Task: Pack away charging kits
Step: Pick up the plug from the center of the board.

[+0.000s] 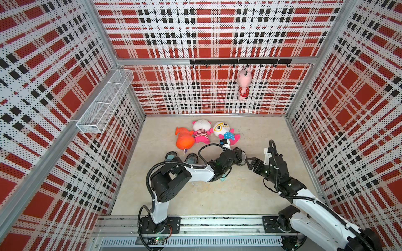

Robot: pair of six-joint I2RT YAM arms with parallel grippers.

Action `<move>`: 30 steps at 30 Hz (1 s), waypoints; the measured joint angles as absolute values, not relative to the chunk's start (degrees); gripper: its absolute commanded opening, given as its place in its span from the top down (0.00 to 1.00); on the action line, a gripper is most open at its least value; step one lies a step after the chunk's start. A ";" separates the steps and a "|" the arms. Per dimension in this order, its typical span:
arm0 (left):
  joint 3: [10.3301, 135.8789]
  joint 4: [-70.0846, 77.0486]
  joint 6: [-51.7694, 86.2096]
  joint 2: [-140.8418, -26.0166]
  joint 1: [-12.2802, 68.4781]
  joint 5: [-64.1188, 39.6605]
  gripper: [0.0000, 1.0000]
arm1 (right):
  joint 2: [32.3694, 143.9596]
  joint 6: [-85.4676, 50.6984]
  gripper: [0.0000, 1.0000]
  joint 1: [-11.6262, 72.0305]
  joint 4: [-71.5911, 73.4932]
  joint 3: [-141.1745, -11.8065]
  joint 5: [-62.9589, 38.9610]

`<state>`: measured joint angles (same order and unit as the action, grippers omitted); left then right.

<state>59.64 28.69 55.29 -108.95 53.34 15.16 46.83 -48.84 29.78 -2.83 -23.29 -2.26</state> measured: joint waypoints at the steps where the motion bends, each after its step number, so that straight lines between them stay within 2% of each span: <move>1: 58.85 27.81 55.27 -107.50 52.42 15.25 1.00 | 46.57 -47.64 0.20 33.12 -1.19 -22.83 -0.86; 5: 54.68 24.93 54.96 -99.39 49.25 16.36 1.00 | 48.99 -42.85 0.21 42.37 5.13 -22.33 2.83; 9: 50.17 23.44 54.72 -90.28 46.50 17.06 1.00 | 56.55 -38.50 0.21 46.33 9.98 -22.81 5.21; 19: 42.92 15.51 54.57 -79.05 41.08 18.85 1.00 | 81.52 -32.16 0.24 49.21 13.58 -32.58 3.14; 30: 41.67 12.14 54.06 -75.70 39.64 18.41 1.00 | 93.58 -30.79 0.35 52.40 9.72 -41.52 4.51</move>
